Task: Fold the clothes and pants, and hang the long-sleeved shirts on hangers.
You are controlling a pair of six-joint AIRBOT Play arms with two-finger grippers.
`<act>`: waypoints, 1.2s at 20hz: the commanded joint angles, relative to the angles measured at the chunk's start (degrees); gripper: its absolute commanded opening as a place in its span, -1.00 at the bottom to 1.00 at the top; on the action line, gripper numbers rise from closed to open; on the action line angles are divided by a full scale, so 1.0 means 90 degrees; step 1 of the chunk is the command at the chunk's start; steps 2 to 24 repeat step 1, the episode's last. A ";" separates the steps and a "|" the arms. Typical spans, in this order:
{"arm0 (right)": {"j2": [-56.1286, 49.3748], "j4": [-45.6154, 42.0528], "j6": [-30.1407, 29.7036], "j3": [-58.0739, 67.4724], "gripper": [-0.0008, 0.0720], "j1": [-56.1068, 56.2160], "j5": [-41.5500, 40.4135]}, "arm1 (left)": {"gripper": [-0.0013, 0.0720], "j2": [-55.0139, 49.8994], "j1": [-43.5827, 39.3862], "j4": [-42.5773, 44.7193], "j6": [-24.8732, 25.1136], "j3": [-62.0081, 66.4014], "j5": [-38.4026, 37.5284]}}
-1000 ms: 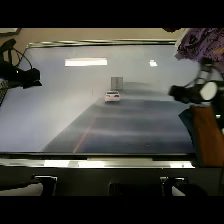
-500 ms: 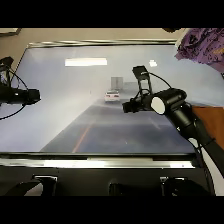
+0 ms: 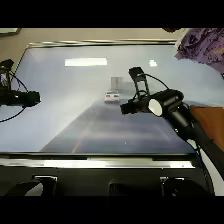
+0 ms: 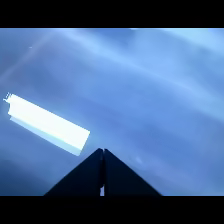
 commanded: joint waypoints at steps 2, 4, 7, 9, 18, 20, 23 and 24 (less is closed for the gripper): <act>-0.0005 -0.0007 0.0000 0.0005 -0.88 0.0007 0.0002 | -0.91 0.0007 -0.0002 0.0002 0.0000 -0.0005 0.0002; -0.0005 -0.0007 0.0000 0.0005 -0.88 0.0007 0.0002 | -0.91 0.0007 -0.0002 0.0002 0.0000 -0.0005 0.0002; -0.0005 -0.0007 0.0000 0.0005 -0.88 0.0007 0.0002 | -0.91 0.0007 -0.0002 0.0002 0.0000 -0.0005 0.0002; -0.0005 -0.0007 0.0000 0.0005 -0.88 0.0007 0.0002 | -0.91 0.0007 -0.0002 0.0002 0.0000 -0.0005 0.0002; -0.0005 -0.0007 0.0000 0.0005 -0.88 0.0007 0.0002 | -0.91 0.0007 -0.0002 0.0002 0.0000 -0.0005 0.0002; -0.0005 -0.0007 0.0000 0.0005 -0.88 0.0007 0.0002 | -0.91 0.0007 -0.0002 0.0002 0.0000 -0.0005 0.0002; -0.0005 -0.0007 0.0000 0.0005 -0.88 0.0007 0.0002 | -0.91 0.0007 -0.0002 0.0002 0.0000 -0.0005 0.0002; -0.0005 -0.0007 0.0000 0.0005 -0.88 0.0007 0.0002 | -0.91 0.0007 -0.0002 0.0002 0.0000 -0.0005 0.0002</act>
